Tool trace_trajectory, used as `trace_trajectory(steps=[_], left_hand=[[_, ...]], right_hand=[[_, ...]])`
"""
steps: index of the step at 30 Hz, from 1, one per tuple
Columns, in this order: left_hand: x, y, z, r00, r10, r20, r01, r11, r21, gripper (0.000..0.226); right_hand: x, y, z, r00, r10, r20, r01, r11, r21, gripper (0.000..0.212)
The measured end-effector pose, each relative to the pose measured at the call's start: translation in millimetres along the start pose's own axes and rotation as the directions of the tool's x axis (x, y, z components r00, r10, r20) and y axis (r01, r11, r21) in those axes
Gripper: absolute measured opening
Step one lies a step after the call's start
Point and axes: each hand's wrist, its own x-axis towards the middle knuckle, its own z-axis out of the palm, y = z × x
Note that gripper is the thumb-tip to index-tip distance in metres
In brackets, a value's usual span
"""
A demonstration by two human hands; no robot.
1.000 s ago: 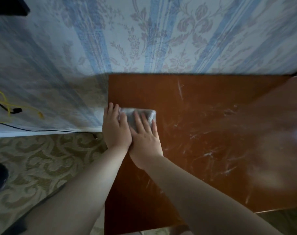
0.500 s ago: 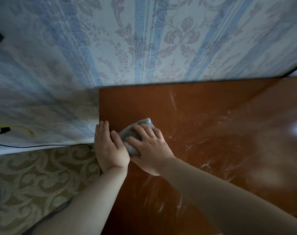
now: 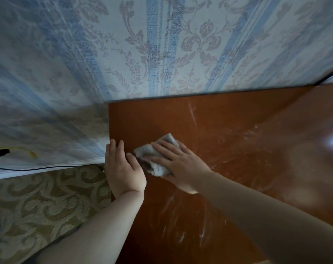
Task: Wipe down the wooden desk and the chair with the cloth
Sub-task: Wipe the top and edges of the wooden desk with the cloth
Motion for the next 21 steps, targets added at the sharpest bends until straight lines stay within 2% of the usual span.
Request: trace_trajectory(steps=[2, 4, 5, 7, 9, 10, 12, 14, 16, 17, 19, 21], left_hand=[[1.1, -0.3, 1.9, 0.999, 0.033, 0.011, -0.034, 0.997, 0.064, 0.041], [2.3, -0.7, 2.1, 0.996, 0.078, 0.039, -0.082, 0.989, 0.123, 0.045], [2.9, -0.2, 1.0, 0.995, 0.092, 0.049, -0.098, 0.987, 0.131, 0.048], [2.7, 1.5, -1.2, 0.991, 0.117, 0.061, -0.124, 0.983, 0.132, 0.055], [0.1, 1.9, -2.4, 0.986, 0.148, 0.082, -0.16, 0.974, 0.161, 0.054], [-0.4, 2.1, -2.0, 0.982, 0.165, 0.095, -0.18, 0.967, 0.182, 0.053], [0.0, 3.0, 0.0, 0.969, 0.208, 0.136, -0.236, 0.942, 0.239, 0.053], [0.2, 4.5, 1.7, 0.944, 0.271, 0.188, -0.317, 0.901, 0.295, 0.055], [0.2, 4.3, 1.6, 0.919, 0.314, 0.24, -0.38, 0.868, 0.319, 0.059], [0.2, 4.1, 1.3, 0.907, 0.329, 0.262, -0.403, 0.858, 0.319, 0.061], [-0.6, 4.0, 0.0, 0.893, 0.346, 0.288, -0.425, 0.858, 0.289, 0.062], [-1.0, 3.4, -0.4, 0.893, 0.335, 0.3, -0.414, 0.873, 0.258, 0.062]], right_hand=[[19.9, -6.4, -5.0, 0.98, 0.194, -0.048, -0.19, 0.978, 0.083, 0.062], [37.5, -36.3, -4.8, 0.926, 0.368, -0.082, -0.344, 0.913, 0.217, 0.061], [38.9, -49.6, -1.8, 0.928, 0.364, -0.077, -0.337, 0.911, 0.237, 0.061], [22.8, -50.7, 2.3, 0.978, 0.2, -0.053, -0.191, 0.972, 0.136, 0.06], [1.5, -18.4, -1.0, 1.0, 0.02, 0.002, -0.02, 0.999, 0.04, 0.062], [-2.9, -2.6, -3.3, 1.0, 0.005, 0.029, -0.005, 1.0, 0.027, 0.063], [4.0, 8.8, -6.4, 0.99, 0.142, 0.008, -0.142, 0.985, 0.099, 0.062], [23.6, -14.6, -4.5, 0.931, 0.358, -0.071, -0.335, 0.915, 0.225, 0.06], [30.9, -42.9, 0.2, 0.9, 0.425, -0.099, -0.38, 0.875, 0.301, 0.06], [24.7, -47.2, 3.6, 0.922, 0.377, -0.095, -0.337, 0.897, 0.284, 0.06], [-0.9, -25.6, 3.1, 0.98, 0.185, -0.076, -0.172, 0.973, 0.151, 0.061], [-17.3, 9.4, -0.1, 0.998, 0.068, 0.001, -0.068, 0.997, 0.035, 0.064]])
